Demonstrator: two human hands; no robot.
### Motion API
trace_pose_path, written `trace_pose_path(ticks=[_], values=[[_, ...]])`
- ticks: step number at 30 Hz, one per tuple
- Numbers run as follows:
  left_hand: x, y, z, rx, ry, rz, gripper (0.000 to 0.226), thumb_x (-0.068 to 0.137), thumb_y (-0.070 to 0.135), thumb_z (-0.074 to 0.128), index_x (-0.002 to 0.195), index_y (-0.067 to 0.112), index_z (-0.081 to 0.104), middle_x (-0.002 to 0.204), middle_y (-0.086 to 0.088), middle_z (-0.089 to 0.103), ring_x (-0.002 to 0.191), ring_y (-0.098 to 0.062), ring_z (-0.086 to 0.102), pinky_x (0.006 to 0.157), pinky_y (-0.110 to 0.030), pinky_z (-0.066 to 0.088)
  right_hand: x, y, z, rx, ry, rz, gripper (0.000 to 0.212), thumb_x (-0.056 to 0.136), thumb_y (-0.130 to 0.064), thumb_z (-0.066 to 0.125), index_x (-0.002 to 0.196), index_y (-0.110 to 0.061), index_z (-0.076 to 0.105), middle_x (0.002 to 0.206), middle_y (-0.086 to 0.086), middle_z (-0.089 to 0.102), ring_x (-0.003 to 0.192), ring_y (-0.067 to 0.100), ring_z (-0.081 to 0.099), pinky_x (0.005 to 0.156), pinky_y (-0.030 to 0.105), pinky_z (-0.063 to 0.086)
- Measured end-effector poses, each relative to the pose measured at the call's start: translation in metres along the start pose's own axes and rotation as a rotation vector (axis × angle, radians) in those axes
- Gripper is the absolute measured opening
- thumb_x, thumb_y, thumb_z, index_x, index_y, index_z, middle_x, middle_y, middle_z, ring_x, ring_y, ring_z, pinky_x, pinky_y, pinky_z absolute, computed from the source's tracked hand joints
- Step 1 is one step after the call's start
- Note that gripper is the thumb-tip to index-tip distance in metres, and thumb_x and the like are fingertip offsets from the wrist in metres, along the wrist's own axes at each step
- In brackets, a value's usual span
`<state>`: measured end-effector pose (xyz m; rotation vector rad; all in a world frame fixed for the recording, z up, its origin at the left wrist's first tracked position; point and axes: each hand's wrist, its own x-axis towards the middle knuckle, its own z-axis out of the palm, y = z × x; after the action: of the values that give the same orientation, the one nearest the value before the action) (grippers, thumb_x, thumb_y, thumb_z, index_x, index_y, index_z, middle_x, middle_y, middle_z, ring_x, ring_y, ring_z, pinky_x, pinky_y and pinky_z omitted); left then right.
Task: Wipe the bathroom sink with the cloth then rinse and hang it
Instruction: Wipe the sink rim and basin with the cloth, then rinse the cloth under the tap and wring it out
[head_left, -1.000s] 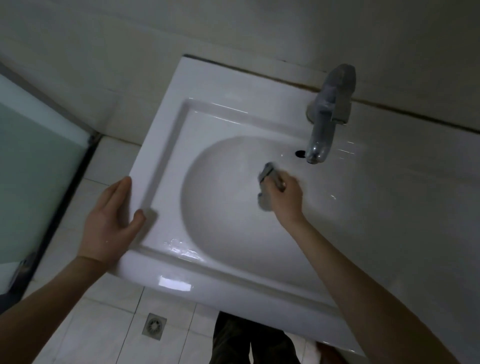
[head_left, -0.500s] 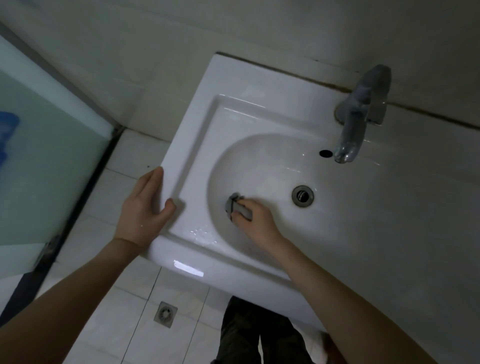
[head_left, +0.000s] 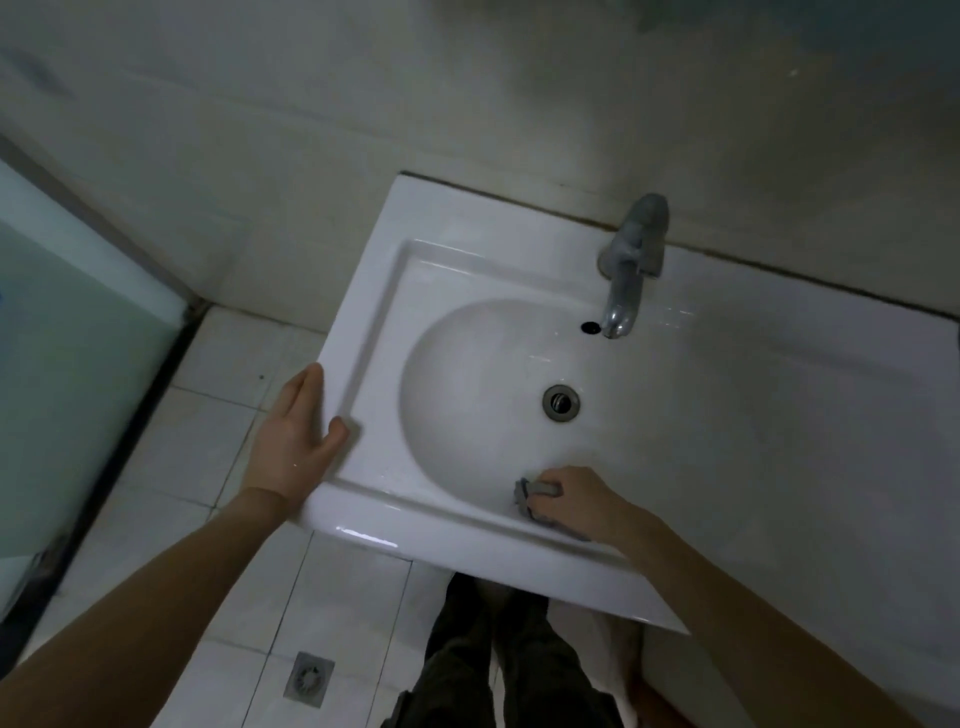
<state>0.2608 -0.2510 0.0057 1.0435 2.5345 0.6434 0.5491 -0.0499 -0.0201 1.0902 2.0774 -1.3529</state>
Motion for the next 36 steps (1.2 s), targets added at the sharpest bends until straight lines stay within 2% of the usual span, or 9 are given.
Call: trace_pose_path(ticks=[3,6,9,13,16,19,24,30,36], values=[[-0.002,0.004,-0.005,0.013,-0.054,0.008,0.072,0.093,0.023,0.059,0.153,0.007,0.022,0.156,-0.013,0.028,0.134,-0.034,0.042,0.109,-0.04,0.035,-0.017,0.005,-0.027,-0.096,-0.075,0.079,0.04,0.084,-0.022,0.061,0.051,-0.019,0.039,0.049,-0.004,0.034,0.046,0.009,0.032,0.055,0.027,0.028],[0.001,0.009,-0.013,0.041,-0.123,-0.003,0.07,0.091,0.022,0.061,0.149,0.004,0.027,0.152,-0.016,0.032,0.127,-0.038,0.047,0.103,-0.046,0.041,-0.04,0.015,-0.056,-0.005,-0.056,0.132,0.043,0.085,-0.025,0.065,0.046,-0.021,0.046,0.042,-0.009,0.037,0.04,0.005,0.035,0.051,0.021,0.032],[0.008,0.021,-0.024,0.151,-0.128,0.02,0.057,0.085,0.034,0.052,0.129,-0.002,0.047,0.128,-0.024,0.052,0.104,-0.043,0.056,0.084,-0.048,0.049,-0.064,0.026,-0.076,0.421,0.139,0.134,0.027,0.085,-0.023,0.068,0.062,-0.009,0.066,0.062,0.008,0.06,0.059,0.018,0.058,0.062,0.03,0.052],[0.023,0.071,-0.026,0.193,-0.042,0.121,0.065,0.082,0.041,0.04,0.126,-0.004,0.054,0.12,-0.027,0.058,0.105,-0.046,0.055,0.091,-0.05,0.046,-0.081,0.038,-0.09,1.157,0.255,0.032,0.03,0.092,-0.017,0.058,0.099,0.012,0.064,0.094,0.023,0.066,0.076,0.029,0.065,0.067,0.039,0.056],[0.031,0.145,-0.016,-0.053,-0.096,0.231,0.051,0.09,0.037,0.05,0.128,0.004,0.054,0.114,-0.013,0.063,0.102,-0.03,0.059,0.092,-0.041,0.048,-0.077,0.039,-0.094,1.436,0.237,-0.078,0.027,0.092,-0.017,0.047,0.107,0.005,0.053,0.088,0.012,0.065,0.068,0.018,0.063,0.059,0.031,0.049],[0.047,0.237,0.006,-0.375,-0.233,0.184,0.028,0.093,0.031,0.059,0.117,0.016,0.057,0.094,-0.003,0.066,0.083,-0.016,0.061,0.08,-0.029,0.05,-0.062,0.043,-0.095,1.615,0.224,-0.068,0.031,0.081,-0.022,0.058,0.102,0.001,0.056,0.085,0.009,0.056,0.07,0.019,0.051,0.065,0.03,0.04],[0.092,0.332,0.044,-0.844,-0.413,-0.166,0.038,0.092,0.034,0.06,0.103,-0.002,0.065,0.084,-0.015,0.072,0.072,-0.026,0.067,0.086,-0.041,0.056,-0.042,0.055,-0.089,1.68,0.276,0.098,0.019,0.091,-0.021,0.052,0.105,-0.008,0.057,0.09,0.01,0.057,0.081,0.022,0.055,0.073,0.033,0.046],[0.116,0.352,0.057,-0.968,-0.377,-0.344,0.026,0.091,0.018,0.062,0.071,0.002,0.065,0.056,-0.008,0.067,0.053,-0.02,0.065,0.067,-0.031,0.055,-0.026,0.062,-0.084,1.586,0.264,0.219,0.031,0.096,-0.024,0.052,0.113,-0.002,0.066,0.106,0.013,0.067,0.092,0.026,0.064,0.078,0.038,0.05],[0.134,0.371,0.052,-0.912,-0.247,-0.378,0.02,0.086,0.017,0.066,0.077,-0.001,0.068,0.05,-0.004,0.063,0.043,-0.015,0.056,0.045,-0.02,0.045,-0.01,0.054,-0.087,1.5,0.252,0.228,0.027,0.094,-0.024,0.056,0.107,-0.005,0.069,0.098,0.014,0.068,0.084,0.027,0.064,0.073,0.035,0.051]])
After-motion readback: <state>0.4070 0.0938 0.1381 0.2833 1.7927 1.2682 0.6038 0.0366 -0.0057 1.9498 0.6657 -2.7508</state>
